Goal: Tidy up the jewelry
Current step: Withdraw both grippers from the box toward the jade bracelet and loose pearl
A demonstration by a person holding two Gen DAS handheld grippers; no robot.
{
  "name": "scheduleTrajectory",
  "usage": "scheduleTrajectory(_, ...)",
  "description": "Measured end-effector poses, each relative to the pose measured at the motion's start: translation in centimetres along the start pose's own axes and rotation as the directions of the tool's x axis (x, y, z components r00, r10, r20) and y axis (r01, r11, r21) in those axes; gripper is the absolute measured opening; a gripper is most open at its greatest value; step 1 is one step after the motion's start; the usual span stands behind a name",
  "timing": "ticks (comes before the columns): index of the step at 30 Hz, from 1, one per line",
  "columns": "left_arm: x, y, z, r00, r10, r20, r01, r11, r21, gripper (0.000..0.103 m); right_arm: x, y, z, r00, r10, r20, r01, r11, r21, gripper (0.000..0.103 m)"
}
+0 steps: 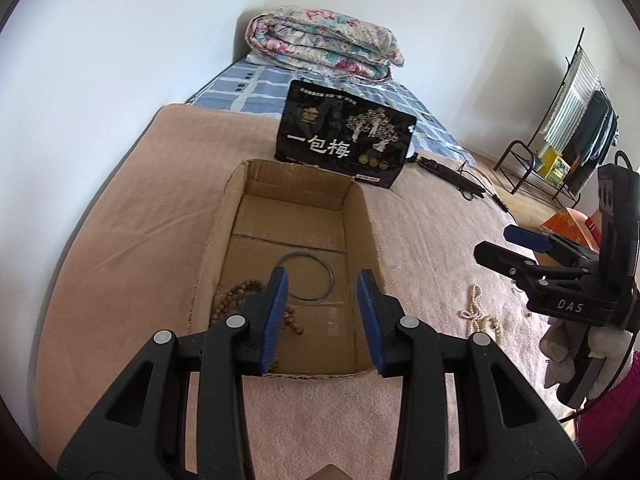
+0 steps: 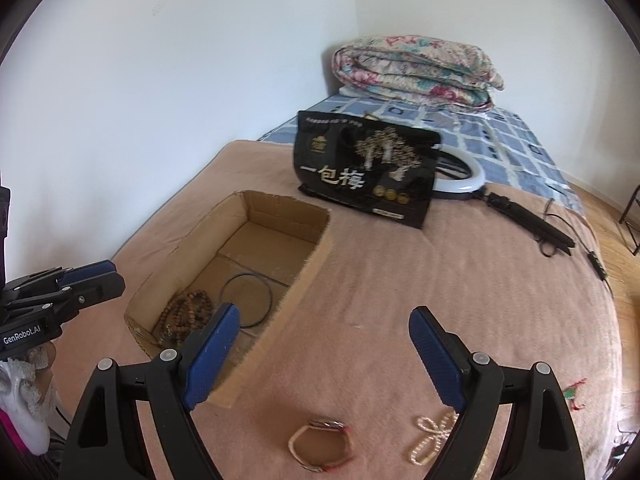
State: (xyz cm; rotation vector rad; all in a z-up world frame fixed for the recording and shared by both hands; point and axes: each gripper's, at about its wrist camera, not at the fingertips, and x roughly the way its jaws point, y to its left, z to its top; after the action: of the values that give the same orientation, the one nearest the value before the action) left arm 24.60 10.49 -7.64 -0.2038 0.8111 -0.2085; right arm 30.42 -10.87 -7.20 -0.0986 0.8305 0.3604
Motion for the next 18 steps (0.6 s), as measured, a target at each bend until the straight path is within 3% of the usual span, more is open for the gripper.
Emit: scheduleTrajectory(18, 1.7, -9.0, -0.5, 0.996, -0.086, -0.015, 0.088, 0.987, 0.136, 0.036, -7.0, -9.3, -3.7, 0.989, -0.140, 0.038, 0.135, 0.984, 0.114, 0.088)
